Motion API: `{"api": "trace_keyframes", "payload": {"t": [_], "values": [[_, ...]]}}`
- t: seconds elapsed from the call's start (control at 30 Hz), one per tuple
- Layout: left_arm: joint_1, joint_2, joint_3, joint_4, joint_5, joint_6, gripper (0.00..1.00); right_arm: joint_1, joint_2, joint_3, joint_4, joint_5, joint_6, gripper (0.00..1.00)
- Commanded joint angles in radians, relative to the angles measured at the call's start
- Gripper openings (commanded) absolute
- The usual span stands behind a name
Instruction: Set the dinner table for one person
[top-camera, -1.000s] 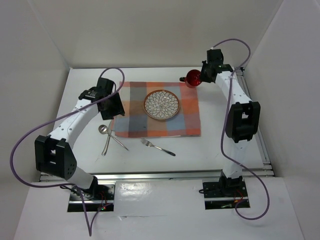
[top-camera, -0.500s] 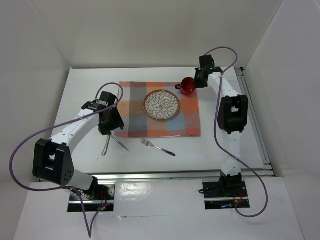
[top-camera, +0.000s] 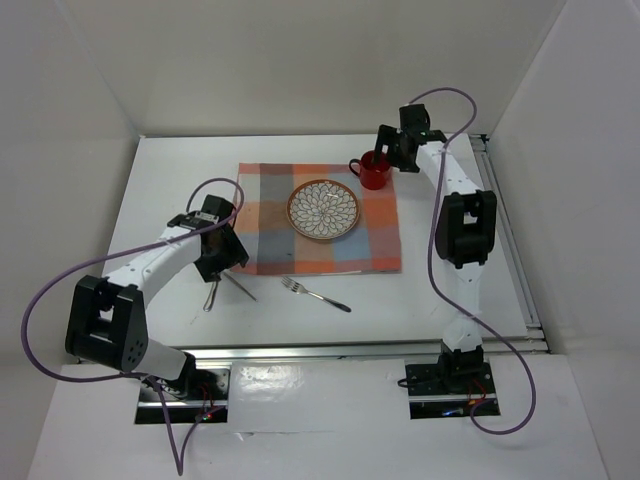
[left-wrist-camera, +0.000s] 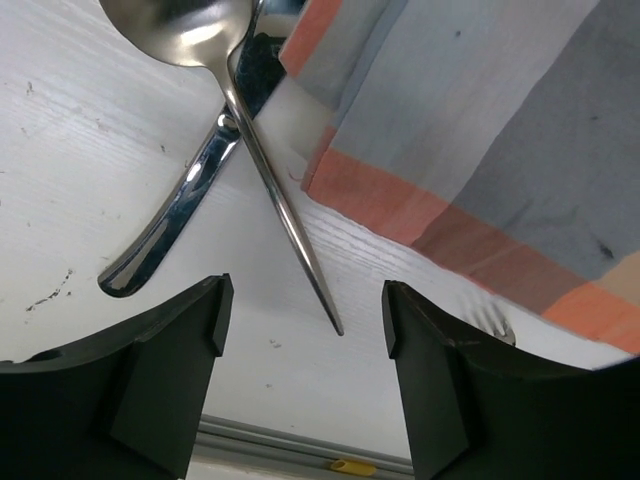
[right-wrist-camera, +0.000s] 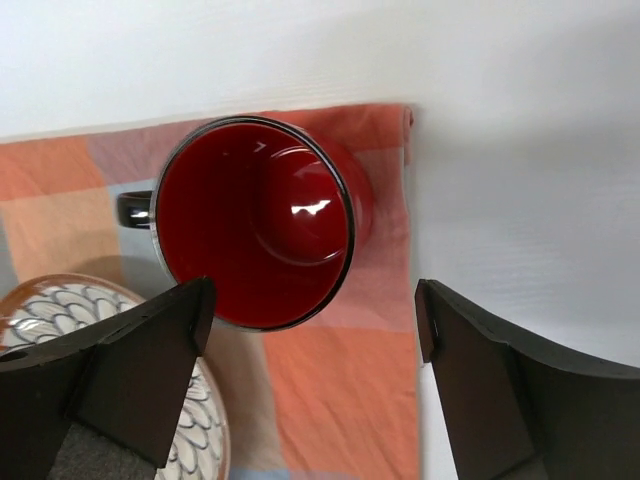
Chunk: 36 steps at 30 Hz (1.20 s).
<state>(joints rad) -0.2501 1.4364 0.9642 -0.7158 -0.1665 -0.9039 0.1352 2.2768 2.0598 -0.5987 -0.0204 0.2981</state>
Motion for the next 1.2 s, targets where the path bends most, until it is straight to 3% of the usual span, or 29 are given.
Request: {"api": "trace_keyframes", "payload": {"t": [0.0,0.13,0.5,0.63,0.8,0.93,1.17], "values": [[0.008,-0.004,-0.013,0.03,-0.047,-0.062,0.78,0.009,-0.144,0.042,0.019,-0.003,-0.001,0.94],[0.032,0.041,-0.025,0.055,-0.047,-0.127,0.69,0.009,-0.247,-0.046,0.045,-0.003,-0.01,0.94],[0.043,0.156,-0.061,0.18,-0.087,-0.179,0.64,0.009,-0.41,-0.26,0.054,0.02,-0.01,0.93],[0.07,0.196,-0.084,0.19,-0.076,-0.191,0.51,0.009,-0.447,-0.28,0.043,0.059,-0.02,0.93],[0.089,0.182,-0.093,0.159,-0.076,-0.201,0.22,-0.022,-0.493,-0.317,0.043,0.068,-0.02,0.93],[0.101,0.087,-0.045,0.076,-0.157,-0.191,0.02,-0.043,-0.522,-0.339,0.034,0.068,-0.02,0.93],[0.101,0.005,0.016,0.029,-0.128,-0.098,0.0,-0.062,-0.542,-0.359,0.034,0.059,-0.002,0.93]]}}
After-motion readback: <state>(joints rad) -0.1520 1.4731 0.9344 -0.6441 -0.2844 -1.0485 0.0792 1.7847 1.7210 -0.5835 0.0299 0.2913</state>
